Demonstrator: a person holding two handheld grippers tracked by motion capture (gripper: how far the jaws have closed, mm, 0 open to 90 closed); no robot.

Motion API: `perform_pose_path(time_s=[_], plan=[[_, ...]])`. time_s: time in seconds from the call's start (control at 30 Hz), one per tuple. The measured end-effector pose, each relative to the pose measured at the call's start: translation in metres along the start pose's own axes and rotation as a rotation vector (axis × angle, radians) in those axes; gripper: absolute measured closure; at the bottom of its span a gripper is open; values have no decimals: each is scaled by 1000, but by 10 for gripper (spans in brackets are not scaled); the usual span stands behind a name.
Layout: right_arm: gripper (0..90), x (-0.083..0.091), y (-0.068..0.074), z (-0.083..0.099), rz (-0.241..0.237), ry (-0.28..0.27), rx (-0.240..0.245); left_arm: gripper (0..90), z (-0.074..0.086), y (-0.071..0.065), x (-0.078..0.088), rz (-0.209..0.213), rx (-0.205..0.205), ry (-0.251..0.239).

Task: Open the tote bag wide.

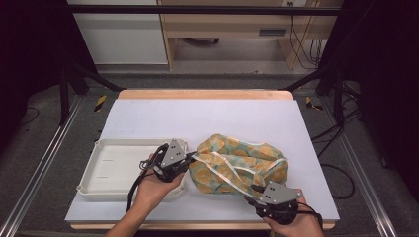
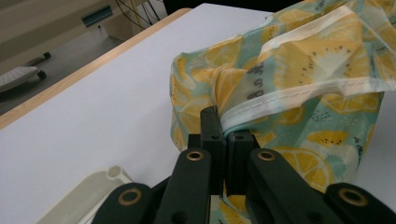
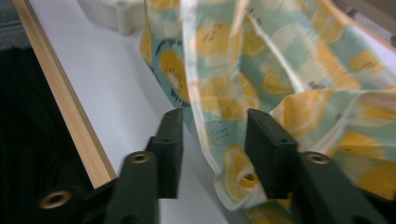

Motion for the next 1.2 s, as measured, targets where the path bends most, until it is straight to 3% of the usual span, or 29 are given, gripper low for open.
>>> perform_pose_path(time_s=[0.2,0.33,0.37,0.43,0.47,0.5,0.53,0.57,0.63,0.67,0.7,0.77,0.8,0.9,0.97,1.0,1.2], plan=[[429,18,-2,-18,24,-29,6,885,2,3,1,-1,8,-8],[405,27,-13,-37,37,-65,7,885,1,2,2,9,7,-16],[405,26,-24,-47,47,-64,5,885,1,2,2,12,4,-18],[407,25,-29,-50,47,-65,2,885,0,0,2,19,2,-21],[435,19,-41,-58,39,-67,5,885,0,0,2,22,-1,-22],[435,19,-41,-58,39,-67,5,885,0,-1,2,25,-2,-22],[429,11,-58,-64,32,-56,-17,885,0,-1,2,28,-6,-22],[429,11,-58,-64,32,-56,-17,885,0,-1,2,30,-8,-20],[401,-2,-81,-66,28,-10,-58,885,0,0,4,31,-8,-20],[401,-2,-81,-66,28,-10,-58,885,0,0,4,31,-8,-20],[353,-12,-95,-65,34,28,-67,885,0,1,4,31,-7,-20],[352,-16,-101,-63,23,51,-87,885,1,1,5,32,-11,-19],[389,-25,-111,-58,3,90,-120,885,1,1,5,34,-11,-19],[398,-30,-114,-53,-16,130,-137,885,1,1,5,36,-11,-20],[397,-35,-110,-43,-66,186,-152,885,0,2,6,33,-8,-24],[397,-35,-110,-43,-66,186,-152,885,0,2,6,33,-8,-25],[370,-26,-94,-21,-111,250,-108,885,-4,4,8,29,5,-43]])
Point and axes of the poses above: each handheld gripper's, and its own axes: x roughly backward along the jaws, z roughly out of its underside, y roughly to its left, the point moved 6 cm from there along -x, roughly forward along the jaws, and after that the axes turned 12 degrees about -y, right-handed, at the moved point
